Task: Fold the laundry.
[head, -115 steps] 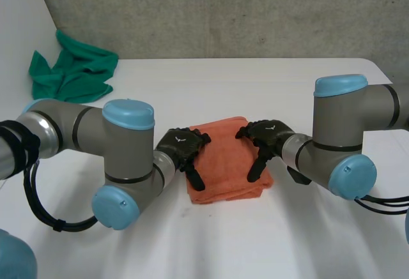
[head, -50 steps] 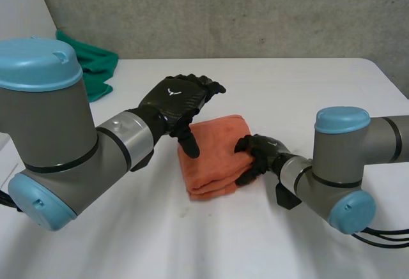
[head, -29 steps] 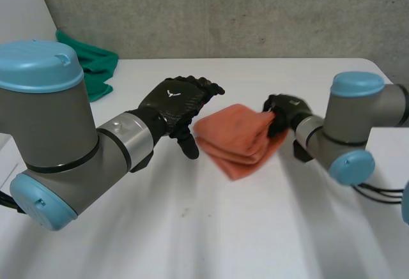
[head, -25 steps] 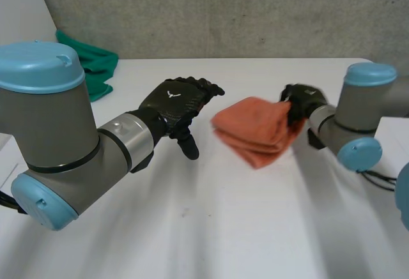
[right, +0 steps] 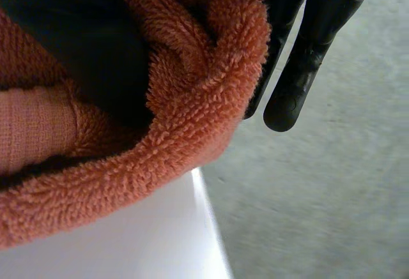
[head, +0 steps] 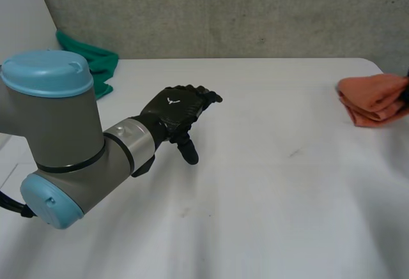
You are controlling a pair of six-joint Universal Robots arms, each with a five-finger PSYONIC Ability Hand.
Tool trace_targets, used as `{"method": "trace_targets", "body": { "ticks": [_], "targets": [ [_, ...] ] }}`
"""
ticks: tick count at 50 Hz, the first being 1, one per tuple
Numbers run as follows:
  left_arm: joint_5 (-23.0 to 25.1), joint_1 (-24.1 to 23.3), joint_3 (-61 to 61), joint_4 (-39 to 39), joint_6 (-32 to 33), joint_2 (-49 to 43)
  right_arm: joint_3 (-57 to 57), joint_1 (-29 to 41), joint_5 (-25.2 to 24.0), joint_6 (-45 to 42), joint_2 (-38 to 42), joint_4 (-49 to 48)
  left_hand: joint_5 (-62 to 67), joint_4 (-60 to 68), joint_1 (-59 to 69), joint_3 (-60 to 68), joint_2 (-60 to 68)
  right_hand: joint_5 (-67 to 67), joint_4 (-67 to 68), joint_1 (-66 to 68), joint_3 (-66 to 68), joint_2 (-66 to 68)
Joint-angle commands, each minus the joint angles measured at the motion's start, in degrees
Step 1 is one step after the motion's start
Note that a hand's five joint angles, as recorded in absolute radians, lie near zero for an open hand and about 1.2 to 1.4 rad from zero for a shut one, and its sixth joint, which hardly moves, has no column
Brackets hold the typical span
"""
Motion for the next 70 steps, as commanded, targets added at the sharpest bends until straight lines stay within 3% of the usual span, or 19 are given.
{"method": "trace_targets", "body": {
  "ticks": [1, 2, 4, 9, 15, 22, 27, 31, 34, 41, 46, 51, 53, 60, 70],
  "targets": [
    [-0.01, 0.09, 0.31, 0.05, -0.31, -0.75, 0.58, -2.42, 0.63, -3.82, 0.46, -1.68, -1.05, 0.23, 1.05, -0.25, 0.14, 17.36, 11.82, 29.86, 13.47, 13.97],
    [-0.10, 0.18, 0.31, 0.05, -0.31, -0.84, 0.58, -2.42, 0.72, -4.08, 0.46, -1.68, -1.05, 0.23, 1.05, -0.25, 0.14, 1.09, -4.44, 13.60, -2.79, -2.29],
    [-0.10, 0.18, 0.31, 0.14, -0.31, -0.93, 0.66, -2.42, 1.07, -5.48, 0.63, -1.68, -1.05, 0.23, 1.05, -0.25, 0.14, -52.64, -58.18, -40.14, -56.53, -56.03],
    [-0.19, 0.18, 0.31, 0.05, -0.49, -0.93, 1.98, -2.24, 1.34, -10.84, 0.29, 0.77, -1.05, 0.23, 1.05, -0.25, 0.14, -52.64, -58.18, -40.14, -56.53, -56.03],
    [-0.10, 1.15, -0.04, -0.12, -1.01, -0.31, 3.65, -2.95, 1.69, -14.53, -2.96, 10.88, -1.05, 0.23, 1.05, -0.25, 0.14, -52.64, -58.18, -40.14, -56.53, -56.03],
    [-0.10, 1.15, -0.04, -0.12, -1.19, 0.30, 11.11, -4.70, 2.04, -23.14, -11.83, 18.44, -1.05, 0.23, 1.05, -0.25, 0.14, -52.64, -58.18, -40.14, -56.53, -56.03],
    [-0.19, 1.24, 0.04, -0.04, -1.10, 1.70, 18.05, -5.85, 3.70, -32.62, -20.35, 18.10, -1.22, 0.06, 0.89, -0.42, -0.02, -52.64, -58.18, -40.14, -56.53, -56.03],
    [-0.10, 2.73, 0.13, 0.23, -0.93, 3.90, 19.91, -5.58, 5.99, -35.19, -26.41, 15.82, -1.39, -0.11, 0.72, -0.59, -0.19, -52.64, -58.18, -40.14, -56.53, -56.03],
    [-0.02, 5.27, 0.31, 1.54, -0.93, 5.31, 20.26, -5.15, 6.43, -34.41, -29.06, 13.54, -1.39, -0.11, 0.72, -0.59, -0.19, -52.64, -58.18, -40.14, -56.53, -56.03],
    [-0.10, 12.39, 1.01, 9.97, -0.40, 7.51, 24.83, 7.41, 5.91, -27.21, -36.89, 7.65, -0.21, 1.07, 1.89, 0.58, 0.98, -52.64, -58.18, -40.14, -56.53, -56.03],
    [0.25, 19.07, 3.03, 13.23, 0.30, 5.84, 35.26, 15.58, 1.01, -18.95, -41.36, 3.96, -2.06, -0.78, 0.05, -1.26, -0.86, -52.64, -58.18, -40.14, -56.53, -56.03],
    [2.43, 26.97, 6.62, 13.85, 3.71, -0.99, 46.00, 23.32, -7.26, -16.91, -45.94, 3.07, -2.06, -0.78, 0.04, -1.26, -0.87, -52.64, -58.18, -40.14, -56.53, -56.03],
    [3.76, 28.56, 8.30, 13.76, 6.18, -3.64, 49.17, 25.69, -8.41, -16.91, -46.91, 2.63, -2.06, -0.78, 0.04, -1.26, -0.87, -52.64, -58.18, -40.14, -56.53, -56.03],
    [6.40, 35.24, 16.65, 15.34, 17.43, -16.91, 60.16, 32.21, -8.77, -17.09, -47.70, 0.61, -1.89, -0.61, 0.21, -1.10, -0.70, -52.64, -58.18, -40.14, -56.53, -56.03],
    [15.71, 40.08, 26.84, 20.18, 19.38, -30.45, 71.76, 32.30, -9.56, -17.00, -49.11, -1.32, -1.89, -0.61, 0.21, -1.10, -0.70, -52.64, -58.18, -40.14, -56.53, -56.03]
  ]
}}
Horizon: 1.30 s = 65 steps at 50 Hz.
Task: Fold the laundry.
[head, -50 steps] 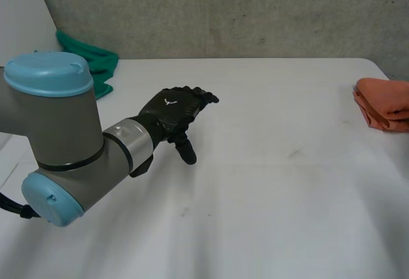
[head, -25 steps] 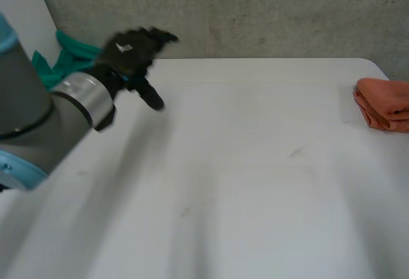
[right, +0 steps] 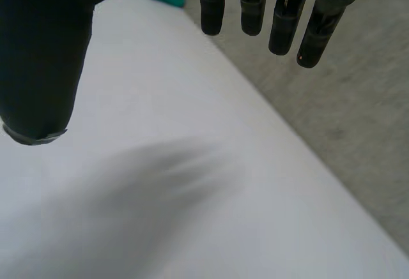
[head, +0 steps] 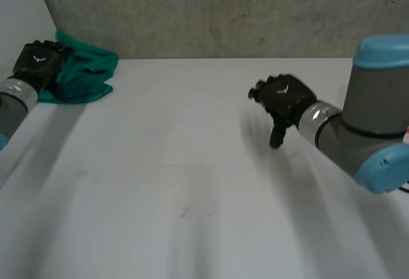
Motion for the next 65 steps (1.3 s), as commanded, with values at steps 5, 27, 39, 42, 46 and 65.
{"method": "trace_targets", "body": {
  "ticks": [5, 27, 39, 42, 46, 65],
  "targets": [
    [8.21, 2.69, 12.65, 2.61, 0.28, -14.27, 12.06, -1.18, -0.63, -0.02, -3.17, -4.29, 0.45, 1.73, 2.56, 1.25, 1.64, -3.65, -3.50, -1.55, -2.23, -2.45],
    [9.18, 2.95, 37.27, 3.49, 4.76, -33.71, 22.97, -9.35, -6.43, -2.57, -7.93, -7.28, 6.02, 7.29, 8.12, 6.81, 7.21, -3.65, -3.50, -1.55, -2.23, -2.45],
    [9.53, 3.30, 38.51, 7.62, 14.96, -37.14, 25.08, -14.36, -6.43, -3.80, -8.72, -7.28, 6.02, 7.30, 8.12, 6.81, 7.21, -3.65, -3.50, -1.55, -2.23, -2.45],
    [9.53, 3.48, 38.60, 8.41, 16.72, -37.49, 25.61, -14.98, -6.52, -3.89, -8.89, -7.28, 6.02, 7.30, 8.12, 6.81, 7.21, -3.65, -3.50, -1.55, -2.23, -2.45],
    [9.53, 3.65, 38.69, 9.56, 17.86, -37.84, 27.01, -16.03, -6.78, -3.89, -9.24, -7.63, 6.02, 7.30, 8.12, 6.81, 7.21, -3.65, -3.50, -1.55, -2.23, -2.45],
    [10.93, 3.57, 39.48, 13.78, 27.44, -37.93, 29.74, -18.23, -7.92, -3.89, -9.60, -9.39, 6.02, 7.30, 8.12, 6.81, 7.21, -3.65, -3.50, -1.55, -2.23, -2.45]
  ]
}}
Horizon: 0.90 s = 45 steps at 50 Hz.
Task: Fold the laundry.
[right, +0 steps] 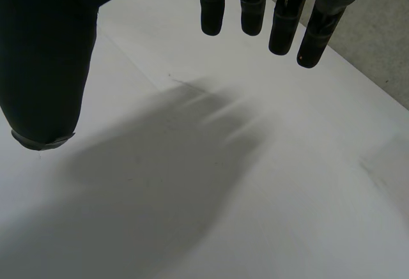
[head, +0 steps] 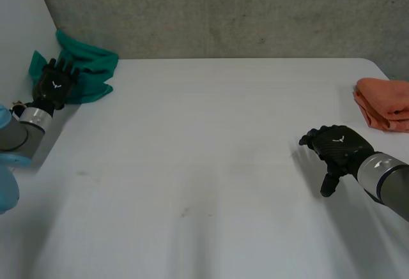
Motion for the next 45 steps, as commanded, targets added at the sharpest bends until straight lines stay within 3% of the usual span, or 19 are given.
{"method": "trace_targets", "body": {
  "ticks": [1, 17, 31, 45],
  "targets": [
    [1.98, -0.05, 0.11, 2.19, 7.23, 0.02, 0.22, 0.10, 0.03, 0.00, 0.02, -0.63, 2.83, 2.98, 3.27, 3.60, 3.20, -3.65, -3.50, -1.55, -2.23, -2.45],
    [4.28, -0.58, -1.56, -0.18, 6.01, 0.46, 0.39, 0.18, 0.03, 0.00, 0.11, -1.07, 2.49, 2.65, 2.93, 3.26, 2.87, -3.65, -3.50, -1.55, -2.23, -2.45],
    [3.57, -2.68, -10.25, -2.20, -8.14, 8.88, -0.40, 0.27, 0.30, 0.96, -0.51, -2.04, 2.66, 2.81, 3.10, 3.43, 3.03, -3.65, -3.50, -1.55, -2.23, -2.45],
    [0.41, -7.52, -30.46, -8.61, -25.19, 31.47, -3.21, 0.62, 0.83, 3.95, -7.18, -2.21, 3.17, 3.32, 3.60, 3.94, 3.54, -3.65, -3.50, -1.55, -2.23, -2.45]
  ]
}}
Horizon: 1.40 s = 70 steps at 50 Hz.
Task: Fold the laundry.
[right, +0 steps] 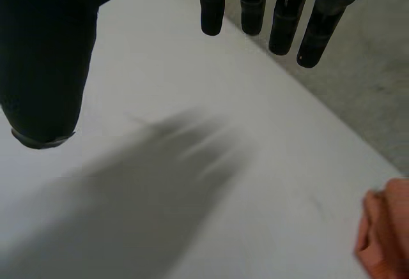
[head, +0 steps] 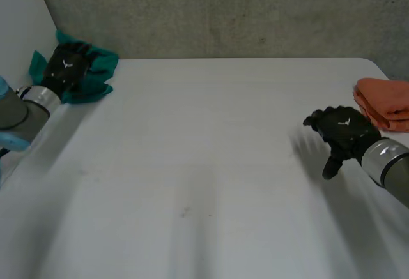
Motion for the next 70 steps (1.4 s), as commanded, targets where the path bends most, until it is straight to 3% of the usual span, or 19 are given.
{"method": "trace_targets", "body": {
  "ticks": [1, 9, 17, 27, 32, 46, 51, 58, 63, 70],
  "targets": [
    [-2.14, -3.02, -12.11, -6.26, -9.95, 13.26, -1.65, 0.26, 0.26, 2.52, -4.25, -0.05, 3.33, 3.49, 3.77, 4.10, 3.71, -3.65, -3.50, -1.55, -2.23, -2.45],
    [-9.26, -6.54, -24.23, -12.51, -14.97, 23.98, -4.02, 0.87, 0.44, 6.12, -6.80, 0.03, -0.86, -0.70, -0.42, -0.08, -0.48, -3.65, -3.50, -1.55, -2.23, -2.45],
    [-15.24, -10.41, -36.29, -12.95, -17.52, 37.08, -9.55, 3.07, 1.58, 14.65, -8.29, 0.56, -2.89, -2.74, -2.45, -2.12, -2.52, -3.65, -3.50, -1.55, -2.23, -2.45],
    [-24.29, -12.17, -48.06, -12.87, -29.29, 51.94, -17.11, 7.11, 9.48, 17.64, -7.77, 2.49, -2.89, -2.74, -2.45, -2.12, -2.52, -3.65, -3.50, -1.55, -2.23, -2.45],
    [-25.09, -12.79, -52.03, -12.52, -29.21, 55.81, -18.87, 9.30, 11.95, 17.56, -7.33, 2.58, -2.89, -2.74, -2.45, -2.12, -2.52, -3.65, -3.50, -1.55, -2.23, -2.45],
    [-24.92, -12.61, -51.16, -10.85, -28.43, 56.79, -17.47, 9.48, 11.42, 17.56, -6.89, 2.58, -3.06, -2.90, -2.62, -2.29, -2.68, -3.65, -3.50, -1.55, -2.23, -2.45],
    [-24.92, -12.35, -50.19, -7.86, -24.57, 54.51, -16.77, 9.40, 11.25, 17.29, -6.89, 2.49, -4.07, -3.91, -3.63, -3.29, -3.69, -3.65, -3.50, -1.55, -2.23, -2.45],
    [-24.30, -12.70, -47.91, -6.19, -11.74, 48.18, -16.06, 9.75, 10.90, 17.20, -6.89, 2.49, -5.41, -5.26, -4.97, -4.64, -5.04, -3.65, -3.50, -1.55, -2.23, -2.45],
    [-24.30, -12.26, -43.70, -6.80, -1.12, 39.50, -15.98, 9.84, 10.90, 17.03, -6.80, 2.49, -5.41, -5.26, -4.98, -4.64, -5.04, -3.65, -3.50, -1.55, -2.23, -2.45],
    [-24.21, -8.58, -34.92, -6.54, 8.56, 27.98, -15.98, 9.84, 10.90, 16.94, -5.75, 2.49, -5.41, -5.26, -4.98, -4.64, -5.04, -3.65, -3.50, -1.55, -2.23, -2.45]
  ]
}}
